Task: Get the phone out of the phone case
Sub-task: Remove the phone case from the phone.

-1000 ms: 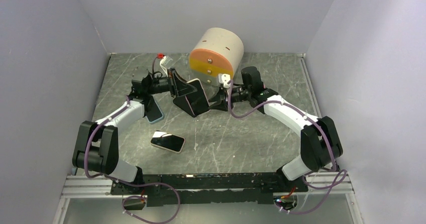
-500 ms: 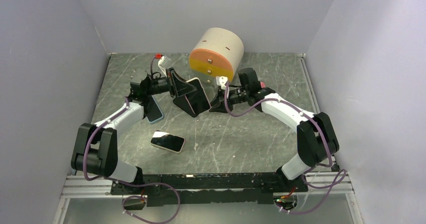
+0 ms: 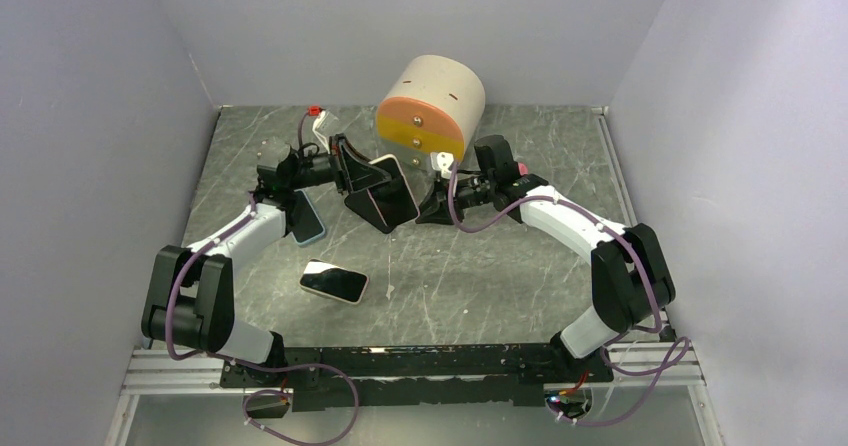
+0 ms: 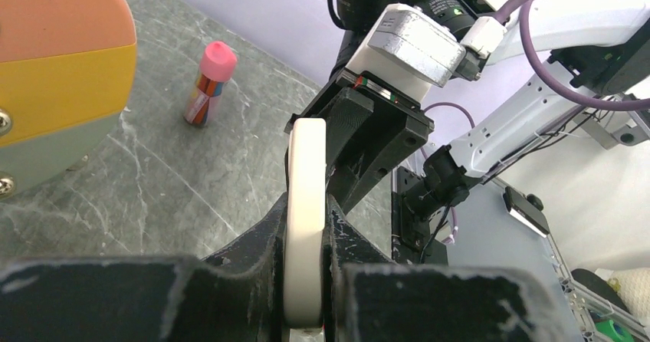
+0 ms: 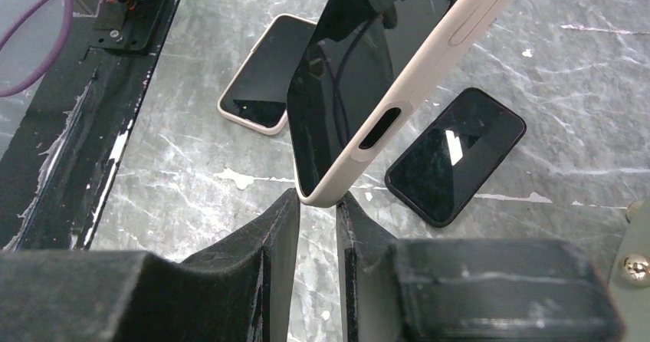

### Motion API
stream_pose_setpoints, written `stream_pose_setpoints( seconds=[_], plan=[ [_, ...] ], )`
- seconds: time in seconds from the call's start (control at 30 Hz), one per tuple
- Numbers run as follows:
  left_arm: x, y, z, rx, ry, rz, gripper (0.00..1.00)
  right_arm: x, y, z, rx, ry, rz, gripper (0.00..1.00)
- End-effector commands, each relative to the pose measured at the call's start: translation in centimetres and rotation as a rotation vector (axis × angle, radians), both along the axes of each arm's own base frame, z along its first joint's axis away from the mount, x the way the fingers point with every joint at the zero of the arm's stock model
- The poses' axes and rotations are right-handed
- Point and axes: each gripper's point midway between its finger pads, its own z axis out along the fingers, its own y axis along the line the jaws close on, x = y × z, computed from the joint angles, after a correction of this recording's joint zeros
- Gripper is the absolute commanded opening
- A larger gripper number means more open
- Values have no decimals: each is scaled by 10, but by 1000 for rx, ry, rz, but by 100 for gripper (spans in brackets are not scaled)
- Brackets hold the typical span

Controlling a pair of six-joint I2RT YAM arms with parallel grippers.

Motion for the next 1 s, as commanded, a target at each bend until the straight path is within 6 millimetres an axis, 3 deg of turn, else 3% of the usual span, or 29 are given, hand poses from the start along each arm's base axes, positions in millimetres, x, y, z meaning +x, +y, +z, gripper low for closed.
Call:
stream_pose_setpoints(
  seconds=[0.0,0.6,0.97],
  plan=[
    [-7,0,24,-29,-108,-34,3,-4,6,31,71,-66,53,26],
    [-13,-2,22,-2,-125,-50,3,2,11,46,116,-59,46,27],
    [-19,-4,23,1,-123,-93,2,4,12,51,126,-83,53,18]
  ],
)
